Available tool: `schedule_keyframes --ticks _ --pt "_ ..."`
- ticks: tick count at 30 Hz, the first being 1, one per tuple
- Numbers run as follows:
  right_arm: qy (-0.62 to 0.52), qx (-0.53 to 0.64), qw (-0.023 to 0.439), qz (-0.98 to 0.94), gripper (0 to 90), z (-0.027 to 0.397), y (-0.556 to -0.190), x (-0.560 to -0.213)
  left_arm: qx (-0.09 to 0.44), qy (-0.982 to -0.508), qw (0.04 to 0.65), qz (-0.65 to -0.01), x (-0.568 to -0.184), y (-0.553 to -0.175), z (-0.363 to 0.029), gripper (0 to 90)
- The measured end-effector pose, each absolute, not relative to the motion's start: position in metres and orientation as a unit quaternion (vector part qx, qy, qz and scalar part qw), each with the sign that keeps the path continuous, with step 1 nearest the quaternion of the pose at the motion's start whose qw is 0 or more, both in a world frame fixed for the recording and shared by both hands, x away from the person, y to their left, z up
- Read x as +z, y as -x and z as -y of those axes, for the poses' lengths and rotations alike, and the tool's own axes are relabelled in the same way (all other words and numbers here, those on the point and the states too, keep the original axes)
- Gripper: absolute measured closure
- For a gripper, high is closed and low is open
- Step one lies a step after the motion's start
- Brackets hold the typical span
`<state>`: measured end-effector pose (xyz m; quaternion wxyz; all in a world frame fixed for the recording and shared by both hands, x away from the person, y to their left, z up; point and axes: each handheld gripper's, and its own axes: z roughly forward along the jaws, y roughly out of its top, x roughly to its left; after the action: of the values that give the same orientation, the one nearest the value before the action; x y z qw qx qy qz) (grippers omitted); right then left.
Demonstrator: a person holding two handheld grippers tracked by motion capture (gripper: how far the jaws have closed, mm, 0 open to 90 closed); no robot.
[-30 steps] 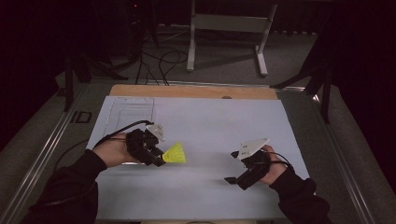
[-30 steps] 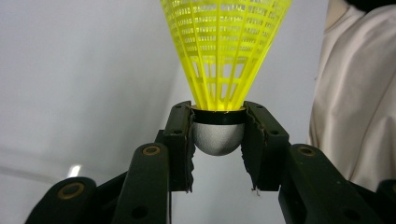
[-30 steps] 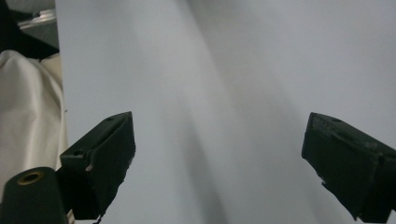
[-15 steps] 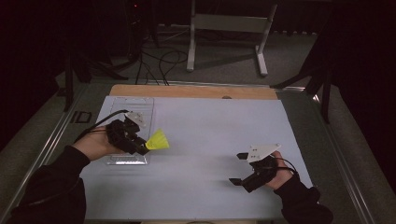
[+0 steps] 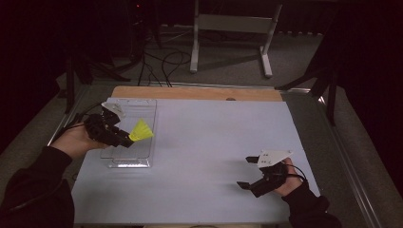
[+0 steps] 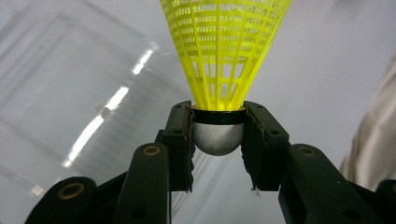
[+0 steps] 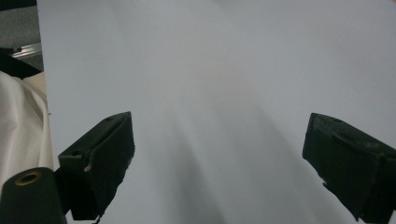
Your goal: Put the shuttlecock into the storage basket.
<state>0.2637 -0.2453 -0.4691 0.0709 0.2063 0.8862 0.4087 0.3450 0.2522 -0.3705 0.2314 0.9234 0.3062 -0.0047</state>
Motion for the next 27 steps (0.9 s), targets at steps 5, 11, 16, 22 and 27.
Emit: schedule_keyframes --ticks 5,11,16,22,27 --pt "-0.213 0.414 0.073 -0.882 9.2 0.249 -0.261 -0.472 0.008 -0.910 0.228 -0.346 -0.371 -0.347 -0.267 65.9" --pt "-0.221 0.418 0.081 -0.878 9.2 0.254 -0.258 -0.475 0.020 -0.896 0.226 -0.381 -0.375 -0.348 -0.280 65.9" --pt "-0.227 0.420 0.087 -0.874 9.2 0.257 -0.257 -0.478 0.018 -0.892 0.220 -0.395 -0.380 -0.346 -0.283 65.9" --pt "-0.234 0.423 0.089 -0.870 9.2 0.261 -0.256 -0.483 0.028 -0.891 0.211 -0.402 -0.389 -0.343 -0.281 65.9" --pt "-0.238 0.425 0.088 -0.869 9.2 0.261 -0.255 -0.487 0.021 -0.884 0.206 -0.419 -0.401 -0.346 -0.286 65.8"
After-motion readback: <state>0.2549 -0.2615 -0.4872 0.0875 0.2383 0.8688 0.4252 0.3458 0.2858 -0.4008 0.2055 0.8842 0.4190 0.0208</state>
